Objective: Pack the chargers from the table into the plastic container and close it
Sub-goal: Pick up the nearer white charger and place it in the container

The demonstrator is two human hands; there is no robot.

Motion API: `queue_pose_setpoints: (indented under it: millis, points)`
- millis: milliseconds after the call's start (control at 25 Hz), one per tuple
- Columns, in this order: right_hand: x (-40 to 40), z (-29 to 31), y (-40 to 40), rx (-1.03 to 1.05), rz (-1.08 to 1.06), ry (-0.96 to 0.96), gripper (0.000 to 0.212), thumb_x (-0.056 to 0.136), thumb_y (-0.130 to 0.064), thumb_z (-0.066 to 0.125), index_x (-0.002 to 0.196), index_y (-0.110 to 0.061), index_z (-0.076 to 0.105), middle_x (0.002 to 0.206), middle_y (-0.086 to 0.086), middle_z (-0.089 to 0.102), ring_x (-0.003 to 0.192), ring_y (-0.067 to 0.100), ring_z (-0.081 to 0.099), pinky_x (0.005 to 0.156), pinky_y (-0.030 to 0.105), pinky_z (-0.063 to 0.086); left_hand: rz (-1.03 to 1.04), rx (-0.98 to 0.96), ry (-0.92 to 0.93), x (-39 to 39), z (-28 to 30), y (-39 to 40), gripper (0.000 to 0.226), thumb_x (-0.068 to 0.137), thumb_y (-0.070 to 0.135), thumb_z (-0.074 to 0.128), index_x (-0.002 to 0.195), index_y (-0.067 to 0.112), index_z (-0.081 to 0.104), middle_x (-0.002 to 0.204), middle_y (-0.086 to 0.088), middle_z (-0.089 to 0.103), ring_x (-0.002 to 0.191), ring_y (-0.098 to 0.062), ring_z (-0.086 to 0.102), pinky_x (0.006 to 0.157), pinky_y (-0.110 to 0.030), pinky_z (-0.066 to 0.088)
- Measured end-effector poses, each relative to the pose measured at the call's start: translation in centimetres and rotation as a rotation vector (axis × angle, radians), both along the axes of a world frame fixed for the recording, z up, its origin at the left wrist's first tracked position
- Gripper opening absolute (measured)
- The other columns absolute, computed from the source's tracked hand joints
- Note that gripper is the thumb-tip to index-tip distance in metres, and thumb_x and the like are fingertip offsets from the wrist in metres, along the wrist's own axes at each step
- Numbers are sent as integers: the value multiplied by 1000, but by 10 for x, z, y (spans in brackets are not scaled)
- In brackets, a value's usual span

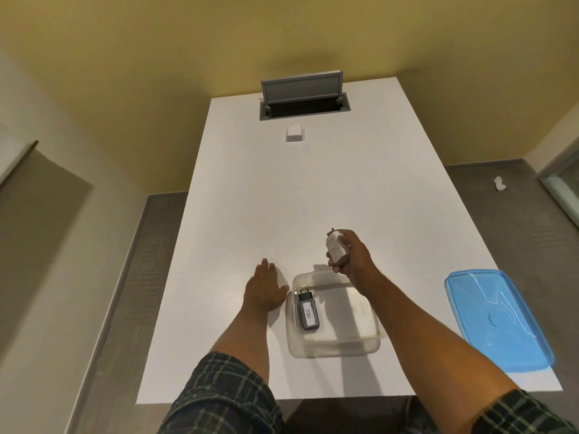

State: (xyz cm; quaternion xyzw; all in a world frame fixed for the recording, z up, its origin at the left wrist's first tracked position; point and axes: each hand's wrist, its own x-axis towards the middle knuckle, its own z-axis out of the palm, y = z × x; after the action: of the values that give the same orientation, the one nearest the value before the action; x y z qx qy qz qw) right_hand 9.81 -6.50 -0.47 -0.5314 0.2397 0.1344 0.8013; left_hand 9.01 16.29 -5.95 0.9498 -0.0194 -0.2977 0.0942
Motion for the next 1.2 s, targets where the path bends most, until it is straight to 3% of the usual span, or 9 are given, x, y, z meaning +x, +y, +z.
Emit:
queue_pose_setpoints:
  millis: [80, 240, 320, 440, 600, 720, 960, 1200]
  points:
    - [-11, -2, -3, -176, 110, -58, 26, 97, -31, 46, 113, -17, 61, 87, 14, 57, 57, 22, 54, 54, 30, 40, 15, -13, 14, -11, 0, -1, 77, 104, 43, 39, 162, 6, 3, 170, -9, -10, 159, -26, -3, 128, -41, 13]
    - [-40, -15, -9, -909, 417, -400, 20, 103, -45, 39, 119, -43, 50, 96, -10, 56, 78, 5, 58, 71, 21, 42, -15, 7, 38, -36, -5, -1, 75, 106, 43, 35, 162, 7, 1, 170, -7, -10, 159, -27, 0, 127, -42, 16]
    - [-55, -24, -9, -1096, 597, -537, 26, 103, -46, 35, 128, -41, 44, 105, -6, 49, 82, 14, 62, 71, 31, 49, -31, 20, 57, -47, -9, 0, 76, 105, 42, 36, 162, 7, 0, 171, -7, -9, 159, -28, 1, 127, -42, 17]
    - [-71, -37, -6, -1312, 772, -581, 36, 100, -49, 34, 132, -35, 41, 111, -1, 46, 80, 28, 64, 68, 43, 54, -31, 2, 96, -56, -13, 2, 82, 103, 43, 42, 162, 9, -4, 170, -5, -14, 159, -29, -3, 127, -44, 18]
    - [-81, -49, -1, -1394, 860, -535, 39, 96, -49, 31, 130, -33, 41, 112, 5, 50, 83, 33, 65, 69, 43, 55, -48, -6, 165, -63, -17, 5, 98, 98, 46, 52, 160, 8, -13, 169, -5, -20, 156, -39, -12, 128, -46, 10]
    - [-81, -56, 3, -1443, 839, -434, 40, 97, -46, 36, 131, -29, 46, 115, 9, 53, 92, 35, 64, 71, 40, 52, -51, 13, 205, -60, -18, 3, 105, 95, 47, 58, 160, 9, -16, 168, -5, -23, 155, -42, -12, 126, -50, 17]
    - [-77, -67, 14, -1497, 805, -259, 41, 98, -39, 43, 135, -23, 48, 121, 15, 56, 103, 36, 61, 71, 36, 45, -88, 84, 276, -50, -22, -2, 100, 99, 41, 55, 159, 7, -18, 166, -9, -27, 154, -47, -11, 123, -55, 20]
    - [-78, -74, 20, -1408, 716, -151, 36, 96, -38, 45, 129, -22, 49, 117, 16, 56, 100, 37, 62, 71, 37, 45, -113, 126, 314, -38, -30, -2, 88, 104, 32, 43, 156, -5, -18, 165, -22, -24, 154, -45, -13, 126, -54, 7]
